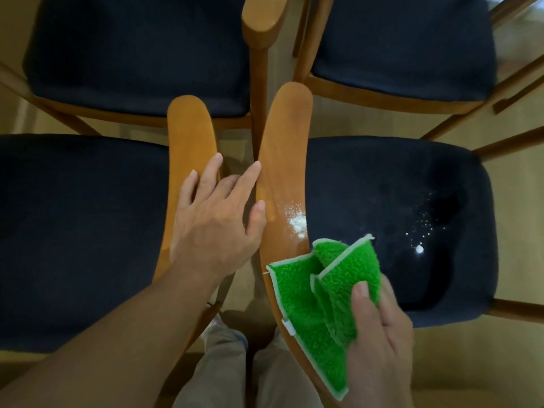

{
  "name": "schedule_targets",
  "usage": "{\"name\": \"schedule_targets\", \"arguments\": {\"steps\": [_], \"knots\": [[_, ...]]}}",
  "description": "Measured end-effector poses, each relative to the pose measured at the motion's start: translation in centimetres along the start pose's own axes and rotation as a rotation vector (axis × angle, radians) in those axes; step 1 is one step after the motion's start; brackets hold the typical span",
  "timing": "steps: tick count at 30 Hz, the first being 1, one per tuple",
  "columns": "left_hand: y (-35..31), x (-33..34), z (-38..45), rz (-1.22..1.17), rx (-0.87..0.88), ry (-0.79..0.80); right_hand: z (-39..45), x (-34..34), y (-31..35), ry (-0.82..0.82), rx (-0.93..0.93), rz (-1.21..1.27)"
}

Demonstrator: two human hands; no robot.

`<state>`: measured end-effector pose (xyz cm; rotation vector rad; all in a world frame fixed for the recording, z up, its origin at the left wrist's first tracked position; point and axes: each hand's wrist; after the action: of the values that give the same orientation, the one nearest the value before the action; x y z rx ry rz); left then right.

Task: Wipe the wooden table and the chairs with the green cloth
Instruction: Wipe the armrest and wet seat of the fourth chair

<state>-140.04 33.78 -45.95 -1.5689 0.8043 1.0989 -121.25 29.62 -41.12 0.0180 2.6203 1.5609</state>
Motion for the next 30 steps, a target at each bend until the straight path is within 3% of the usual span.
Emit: {"name": "schedule_targets", "arguments": {"steps": [2,4,10,14,18,24,30], "knots": [[0.0,0.1,0.0,0.002,0.000,-0.009,-0.8,-0.1,1.1,0.036,0.009,0.182],[0.0,0.1,0.0,0.001,-0.008,0.000,-1.3,-0.1,1.4,0.104,0.022,0.182],[0.0,0.0,0.1,-0.003,-0.015,0.012,-1.0,-0.8,-2.9,-0.159,-0.186,-0.506],[0.0,0.1,0.1,0.003,-0.011,0.011,-0.3,-1.5,-4.0,-0.138,-0.210,-0.758],[0.1,0.2,0.1,0.005,0.000,-0.001,-0.6,0.1,-4.8,0.049,-0.252,-1.024],[0.1,0.3,0.0,0.017,0.004,-0.015,2.0,1.5,-3.9,0.223,-0.105,-0.950],[0.0,0.4,0.0,0.043,0.009,-0.020,3.9,0.9,-3.6,0.318,-0.139,-0.818]]}}
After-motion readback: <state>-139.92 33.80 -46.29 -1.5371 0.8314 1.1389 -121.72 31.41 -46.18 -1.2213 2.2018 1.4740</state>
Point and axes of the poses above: each hand's wrist, its own z-axis towards the middle knuckle, its own x-axis out of the palm, y = z × x, and after that the axes turned 2 degrees about -z, right-handed
